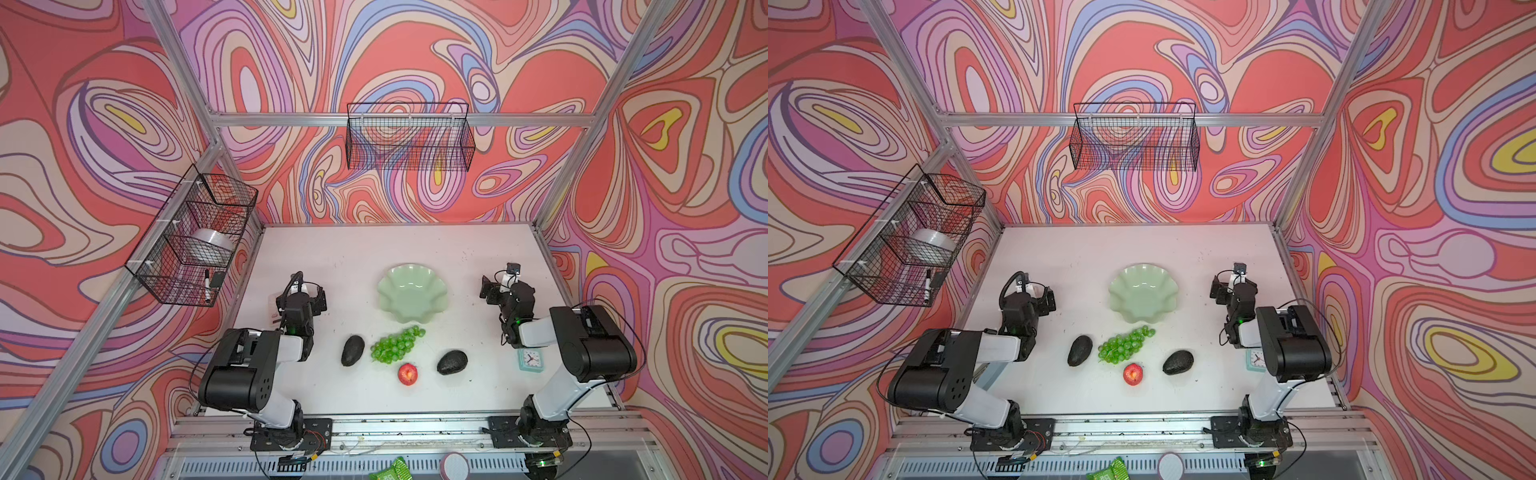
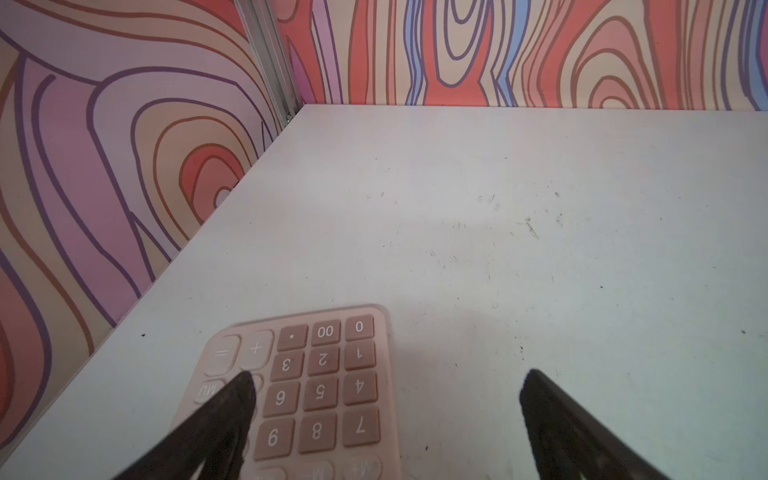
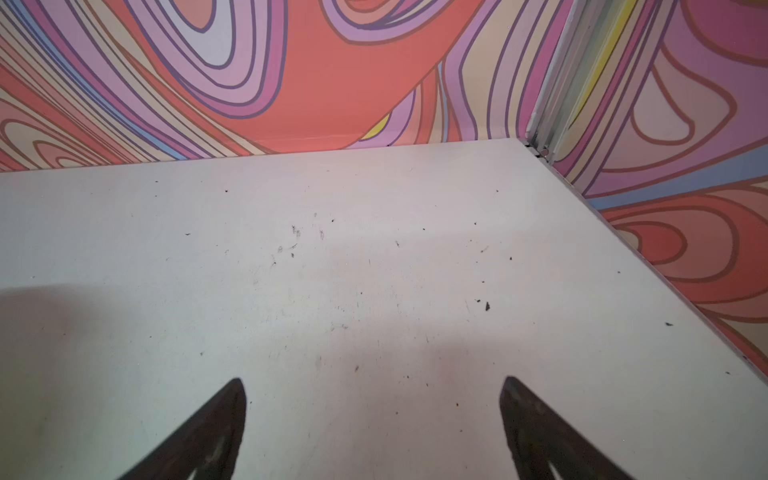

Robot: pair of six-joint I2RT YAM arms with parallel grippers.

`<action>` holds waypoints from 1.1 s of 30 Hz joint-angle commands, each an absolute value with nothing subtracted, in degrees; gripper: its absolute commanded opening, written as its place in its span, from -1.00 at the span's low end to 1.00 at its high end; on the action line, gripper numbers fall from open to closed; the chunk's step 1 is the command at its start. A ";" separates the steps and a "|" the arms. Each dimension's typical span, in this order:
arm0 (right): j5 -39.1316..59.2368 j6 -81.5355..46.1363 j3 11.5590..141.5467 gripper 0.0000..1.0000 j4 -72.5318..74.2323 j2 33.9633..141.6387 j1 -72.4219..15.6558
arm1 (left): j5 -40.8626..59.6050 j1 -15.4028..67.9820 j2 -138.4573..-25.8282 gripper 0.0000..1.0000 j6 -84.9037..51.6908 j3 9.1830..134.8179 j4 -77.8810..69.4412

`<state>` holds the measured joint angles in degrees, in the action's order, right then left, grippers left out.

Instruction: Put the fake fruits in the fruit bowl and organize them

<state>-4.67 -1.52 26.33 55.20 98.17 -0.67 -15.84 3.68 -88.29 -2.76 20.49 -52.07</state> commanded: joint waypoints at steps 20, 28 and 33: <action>-4.10 -1.41 27.26 0.97 54.16 98.26 -0.44 | -15.62 3.43 -88.63 1.00 -2.18 20.84 -52.91; -4.12 -1.38 27.26 0.97 54.14 98.26 -0.45 | -15.67 3.47 -88.64 1.00 -2.11 21.05 -52.82; -4.11 -1.43 27.16 0.97 54.23 98.26 -0.44 | -15.60 3.43 -88.54 0.97 -2.19 20.79 -52.98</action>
<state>-4.60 -1.52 26.37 55.20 98.17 -0.67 -15.84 3.68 -88.29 -2.76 20.49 -52.07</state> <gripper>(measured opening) 0.984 0.995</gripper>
